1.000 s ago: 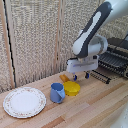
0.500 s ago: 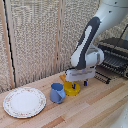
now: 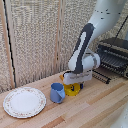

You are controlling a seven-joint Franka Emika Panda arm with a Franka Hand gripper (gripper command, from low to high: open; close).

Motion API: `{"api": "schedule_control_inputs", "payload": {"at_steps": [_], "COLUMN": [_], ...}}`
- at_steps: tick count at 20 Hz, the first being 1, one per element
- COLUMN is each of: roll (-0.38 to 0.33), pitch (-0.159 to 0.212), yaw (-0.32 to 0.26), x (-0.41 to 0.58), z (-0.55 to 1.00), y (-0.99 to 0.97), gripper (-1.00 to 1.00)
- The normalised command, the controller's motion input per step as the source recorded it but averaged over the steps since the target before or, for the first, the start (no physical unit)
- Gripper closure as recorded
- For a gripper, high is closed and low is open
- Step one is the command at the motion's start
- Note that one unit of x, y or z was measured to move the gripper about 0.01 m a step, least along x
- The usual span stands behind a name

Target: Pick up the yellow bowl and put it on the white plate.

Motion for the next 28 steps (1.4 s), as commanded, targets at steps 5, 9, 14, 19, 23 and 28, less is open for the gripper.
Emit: {"api": "schedule_control_inputs", "payload": {"at_steps": [5,9,14,19,23,28], "roll": [-0.006,0.002,0.032,0.048,0.063,0.061], "pitch": [-0.003,-0.004,0.000,0.000,0.009,0.039], "yaw": [0.000,-0.001,-0.001,0.000,0.000,0.000], "x": [-0.014,-0.011,0.067,0.182,0.276,0.297], "z": [-0.01,0.09,0.44,0.74,0.88,0.92], "y": [0.04,0.02,0.00,0.03,0.07,0.11], "gripper": [1.00,1.00,1.00,1.00,1.00,1.00]}}
